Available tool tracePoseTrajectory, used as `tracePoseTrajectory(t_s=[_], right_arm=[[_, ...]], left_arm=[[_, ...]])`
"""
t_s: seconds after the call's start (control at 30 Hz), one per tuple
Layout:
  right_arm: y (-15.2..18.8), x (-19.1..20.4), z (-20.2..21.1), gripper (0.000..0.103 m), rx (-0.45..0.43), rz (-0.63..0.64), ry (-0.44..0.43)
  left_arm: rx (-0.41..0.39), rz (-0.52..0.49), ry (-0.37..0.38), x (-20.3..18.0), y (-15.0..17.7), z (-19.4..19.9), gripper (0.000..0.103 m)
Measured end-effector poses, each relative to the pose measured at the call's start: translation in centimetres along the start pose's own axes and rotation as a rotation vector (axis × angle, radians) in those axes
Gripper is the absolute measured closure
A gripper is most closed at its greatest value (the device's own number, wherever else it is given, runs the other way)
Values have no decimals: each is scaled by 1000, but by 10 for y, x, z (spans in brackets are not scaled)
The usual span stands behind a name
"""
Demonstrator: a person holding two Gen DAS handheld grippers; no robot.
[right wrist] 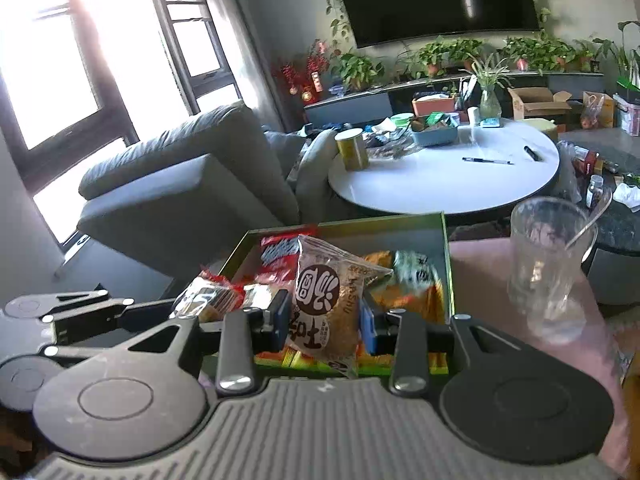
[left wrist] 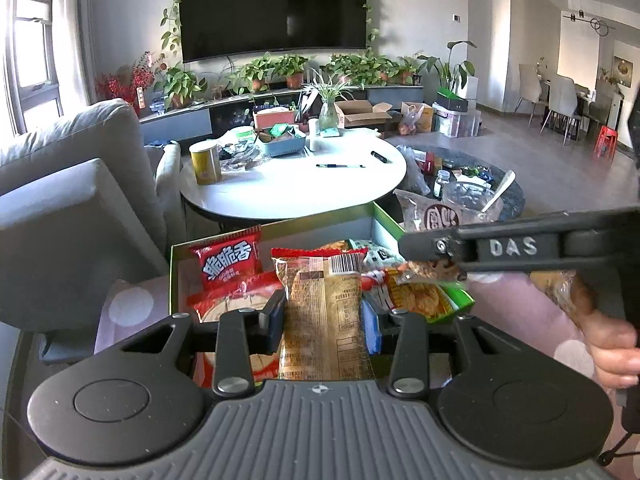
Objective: Organize snacks
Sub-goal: 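Carry the bread-stick packet and round biscuit packet over the green box with both grippers, then open both grippers to drop both packets into the green box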
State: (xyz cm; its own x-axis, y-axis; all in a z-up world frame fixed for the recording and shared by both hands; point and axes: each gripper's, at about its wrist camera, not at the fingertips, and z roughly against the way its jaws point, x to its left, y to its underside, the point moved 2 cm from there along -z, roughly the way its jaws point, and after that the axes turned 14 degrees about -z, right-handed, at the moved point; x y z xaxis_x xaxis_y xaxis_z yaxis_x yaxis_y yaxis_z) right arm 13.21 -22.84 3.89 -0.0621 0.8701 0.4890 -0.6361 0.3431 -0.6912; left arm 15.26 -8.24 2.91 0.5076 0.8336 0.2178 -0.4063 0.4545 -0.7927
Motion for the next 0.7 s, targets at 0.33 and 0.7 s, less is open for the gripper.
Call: tracePoseTrajectory(t_s=[0.33,0.7], right_arm=[[-23,-10,-38,67,24,-18,17],[-26,3,-91,67,91,20,24]], left_arm=[[39,17,-3,16,0,-31,67],[67,34,-7,32,7,-48,67]])
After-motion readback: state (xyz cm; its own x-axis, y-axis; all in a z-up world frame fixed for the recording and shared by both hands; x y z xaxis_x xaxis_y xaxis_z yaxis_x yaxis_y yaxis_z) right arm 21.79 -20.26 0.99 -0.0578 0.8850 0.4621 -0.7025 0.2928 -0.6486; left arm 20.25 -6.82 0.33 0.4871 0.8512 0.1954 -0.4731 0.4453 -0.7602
